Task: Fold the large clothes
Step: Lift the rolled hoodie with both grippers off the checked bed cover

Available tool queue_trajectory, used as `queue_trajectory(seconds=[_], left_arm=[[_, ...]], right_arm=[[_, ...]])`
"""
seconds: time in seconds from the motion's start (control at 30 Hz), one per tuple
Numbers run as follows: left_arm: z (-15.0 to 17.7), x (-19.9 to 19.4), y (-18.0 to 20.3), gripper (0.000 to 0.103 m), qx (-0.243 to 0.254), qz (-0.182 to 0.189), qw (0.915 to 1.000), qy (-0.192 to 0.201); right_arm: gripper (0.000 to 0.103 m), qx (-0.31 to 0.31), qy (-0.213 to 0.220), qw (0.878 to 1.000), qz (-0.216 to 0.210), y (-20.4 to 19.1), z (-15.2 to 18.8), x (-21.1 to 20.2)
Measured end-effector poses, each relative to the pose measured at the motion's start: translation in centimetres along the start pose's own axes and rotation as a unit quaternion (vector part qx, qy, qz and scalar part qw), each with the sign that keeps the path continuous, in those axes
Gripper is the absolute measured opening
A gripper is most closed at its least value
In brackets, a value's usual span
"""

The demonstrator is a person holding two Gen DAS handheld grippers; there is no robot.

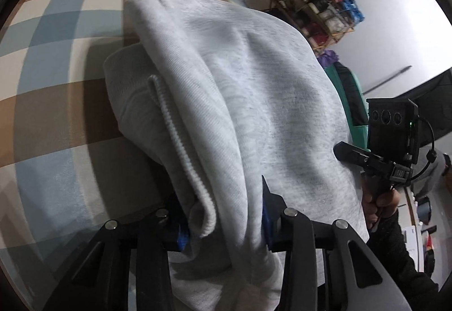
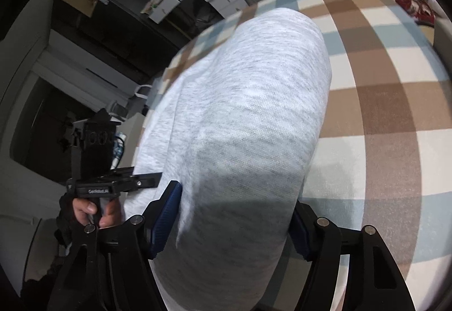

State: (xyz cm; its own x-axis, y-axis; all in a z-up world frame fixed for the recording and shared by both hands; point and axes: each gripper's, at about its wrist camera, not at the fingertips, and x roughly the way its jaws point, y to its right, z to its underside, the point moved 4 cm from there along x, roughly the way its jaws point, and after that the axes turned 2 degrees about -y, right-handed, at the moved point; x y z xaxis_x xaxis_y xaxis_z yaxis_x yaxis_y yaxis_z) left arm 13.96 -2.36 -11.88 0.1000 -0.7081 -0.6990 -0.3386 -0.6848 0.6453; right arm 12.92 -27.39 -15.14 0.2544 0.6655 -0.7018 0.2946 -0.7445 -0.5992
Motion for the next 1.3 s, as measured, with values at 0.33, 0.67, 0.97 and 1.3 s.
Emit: queue_trajectory(seconds=[0.33, 0.67, 0.97, 1.3], left_arm=[[-1.3, 0.0, 3.2, 0.03, 0.007, 0.001, 0.9989, 0.046], [-1.7, 0.5, 8.2, 0.029, 0.05, -0.008, 0.997, 0.058], [-2.3, 4.5, 2.9, 0.045, -0.006, -0.043, 0.9983, -0.039], [-3.3, 6.1, 3.6, 0.03, -0.01, 0.019, 0.9975, -0.067]], right_arm=[[0.067, -0.013, 0.025, 0.999, 0.025, -0.7, -0.5, -2.6], [0.065, -0.04, 0.065, 0.997, 0.034, -1.8, -1.4, -9.0], [0.07, 0.046, 0.005, 0.998, 0.03, 7.9, 0.5, -4.7], [0.076, 0.03, 0.021, 0.999, 0.029, 7.6, 0.8, -4.2]])
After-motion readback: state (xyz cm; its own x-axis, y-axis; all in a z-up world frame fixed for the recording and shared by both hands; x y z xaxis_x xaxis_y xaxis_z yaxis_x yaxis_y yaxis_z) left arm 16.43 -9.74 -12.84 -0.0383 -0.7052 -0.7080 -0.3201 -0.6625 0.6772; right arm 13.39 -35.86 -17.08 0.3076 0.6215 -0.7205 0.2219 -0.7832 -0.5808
